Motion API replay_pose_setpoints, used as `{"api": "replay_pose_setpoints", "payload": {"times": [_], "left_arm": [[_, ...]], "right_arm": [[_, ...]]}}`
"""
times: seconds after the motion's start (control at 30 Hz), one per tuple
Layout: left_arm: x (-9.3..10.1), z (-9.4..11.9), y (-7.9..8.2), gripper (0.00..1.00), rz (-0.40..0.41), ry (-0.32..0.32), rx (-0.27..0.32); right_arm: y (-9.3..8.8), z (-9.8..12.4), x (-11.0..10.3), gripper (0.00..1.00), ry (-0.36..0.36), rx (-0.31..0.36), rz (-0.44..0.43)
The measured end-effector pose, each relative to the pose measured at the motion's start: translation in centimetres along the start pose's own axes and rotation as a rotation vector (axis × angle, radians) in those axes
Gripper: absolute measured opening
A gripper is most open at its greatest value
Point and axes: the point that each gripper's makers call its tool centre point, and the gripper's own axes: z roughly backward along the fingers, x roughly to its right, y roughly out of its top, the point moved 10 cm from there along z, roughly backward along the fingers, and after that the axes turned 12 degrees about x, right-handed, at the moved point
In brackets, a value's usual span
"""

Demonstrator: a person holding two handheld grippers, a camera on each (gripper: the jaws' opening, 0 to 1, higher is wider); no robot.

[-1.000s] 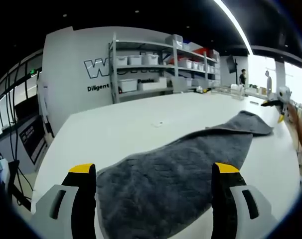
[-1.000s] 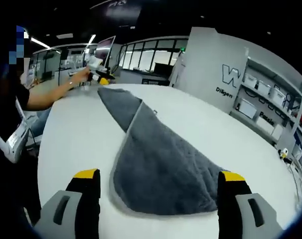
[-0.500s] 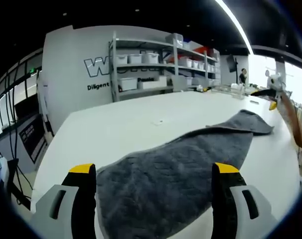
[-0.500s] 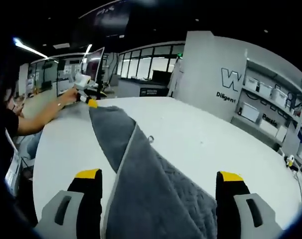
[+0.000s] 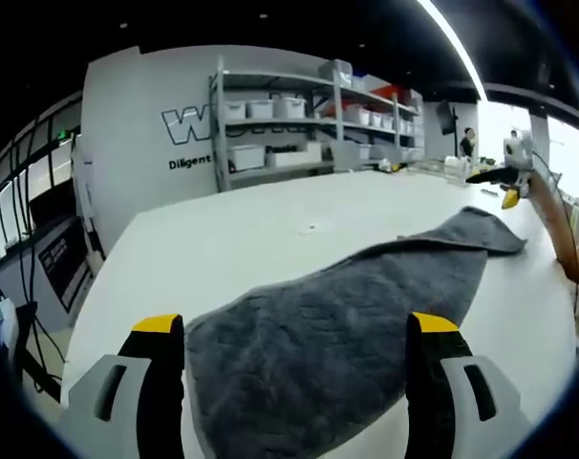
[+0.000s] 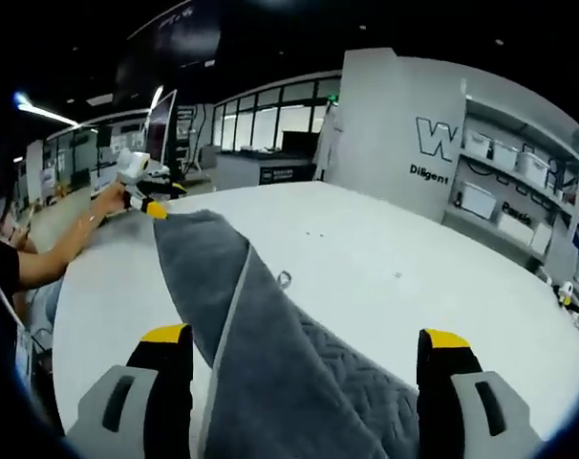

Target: Open the folded towel by lifting each exposed corner and separating the folded layers until the towel lies flat within the target outline without major curled edges

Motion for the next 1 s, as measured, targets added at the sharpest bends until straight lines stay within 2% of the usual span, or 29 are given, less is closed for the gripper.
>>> {"api": "replay_pose_setpoints", "payload": {"times": [0.2,0.3,0.5,0.57,0.67,0.8,0.93,1.0], "left_arm": [[-0.2,-0.1,-0.4,0.95,0.009,0.006,-0.009],[-0.5,-0.1,-0.5,0.95,0.011,0.016,-0.013],[-1.7,-0.1,-1.0,0.92,0.037,0.052,-0.006],[-2.2,-0.1,-1.2,0.89,0.048,0.079,0.005],[-3.2,-0.5,-1.9,0.83,0.029,0.141,-0.022],[-4.3,-0.8,-2.1,0.79,0.022,0.204,-0.015],[-5.6,-0.7,-2.3,0.63,-0.05,0.32,-0.023],[-6.0,-1.1,-2.4,0.61,-0.043,0.335,-0.021]], "right_arm": [[-1.8,1.0,0.1,0.99,0.011,-0.025,-0.023],[-1.8,1.1,0.6,0.99,0.011,-0.028,-0.034],[-1.9,0.9,0.4,0.99,0.023,-0.018,-0.046],[-2.0,0.8,0.4,0.98,0.026,-0.021,-0.042],[-1.9,0.7,0.4,0.97,0.026,0.004,-0.05],[-1.8,0.6,0.4,0.96,0.026,0.012,-0.049],[-1.7,0.5,0.4,0.93,0.038,0.033,-0.057],[-1.7,0.5,0.4,0.93,0.037,0.033,-0.058]]}}
